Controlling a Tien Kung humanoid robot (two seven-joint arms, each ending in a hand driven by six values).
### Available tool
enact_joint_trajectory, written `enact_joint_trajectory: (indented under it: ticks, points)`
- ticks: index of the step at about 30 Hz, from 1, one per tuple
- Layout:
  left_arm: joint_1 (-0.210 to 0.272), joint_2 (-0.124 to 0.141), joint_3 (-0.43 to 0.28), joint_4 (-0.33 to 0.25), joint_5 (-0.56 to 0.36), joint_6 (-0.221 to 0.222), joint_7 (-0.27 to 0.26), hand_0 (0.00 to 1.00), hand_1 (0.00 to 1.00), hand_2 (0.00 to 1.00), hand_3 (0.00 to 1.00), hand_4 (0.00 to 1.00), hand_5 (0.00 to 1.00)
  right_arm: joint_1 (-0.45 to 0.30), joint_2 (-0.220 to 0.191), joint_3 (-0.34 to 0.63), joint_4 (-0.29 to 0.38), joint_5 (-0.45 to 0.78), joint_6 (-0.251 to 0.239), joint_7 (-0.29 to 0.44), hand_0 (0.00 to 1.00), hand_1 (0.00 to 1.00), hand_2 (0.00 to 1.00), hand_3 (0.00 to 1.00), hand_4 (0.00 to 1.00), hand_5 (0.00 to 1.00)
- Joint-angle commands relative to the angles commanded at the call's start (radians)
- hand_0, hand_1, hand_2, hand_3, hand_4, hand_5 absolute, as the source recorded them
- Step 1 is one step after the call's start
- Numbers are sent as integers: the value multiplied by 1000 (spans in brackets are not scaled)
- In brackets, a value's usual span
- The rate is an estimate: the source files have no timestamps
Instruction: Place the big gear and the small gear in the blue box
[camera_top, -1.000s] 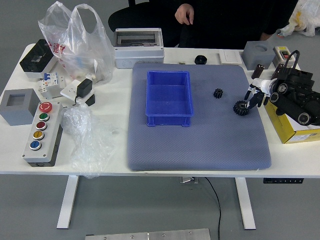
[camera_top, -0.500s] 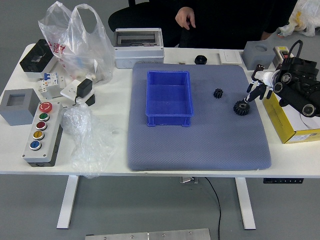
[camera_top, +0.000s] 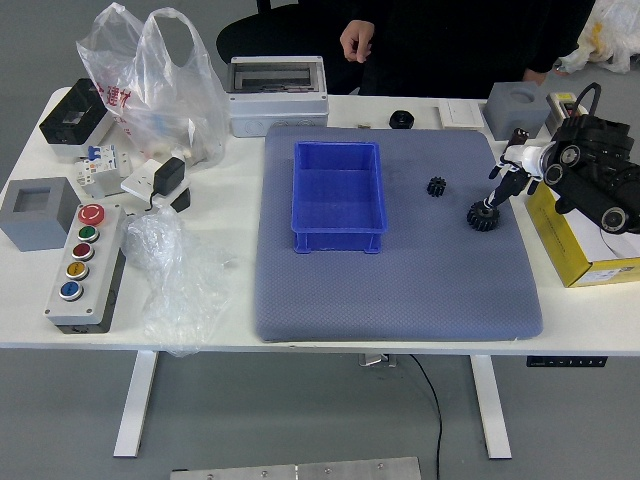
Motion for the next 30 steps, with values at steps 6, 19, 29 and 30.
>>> enact_joint_trajectory:
  ticks: [6, 19, 29, 30]
  points:
    - [0, -3, 3, 0, 0, 0, 0, 901, 888, 894, 873, 672, 356, -15, 11, 10, -4, -29, -20, 12, 722, 718, 869, 934, 872, 234]
    - [-2, -7, 8, -1, -1, 0, 1, 900, 888, 894, 873, 672, 356, -48, 27, 19, -22, -57, -59, 34, 679, 686, 848, 933, 849, 103]
    - [-4, -10, 11, -1, -1, 0, 1, 900, 887, 894, 873, 672, 356, -71, 41, 11, -46, -65, -105, 51, 621, 627, 783, 898, 835, 84]
    - [-4, -10, 12, -1, -1, 0, 1, 900, 887, 894, 873, 672, 356, -73, 42, 10, -48, -64, -108, 52, 621, 627, 783, 898, 835, 84]
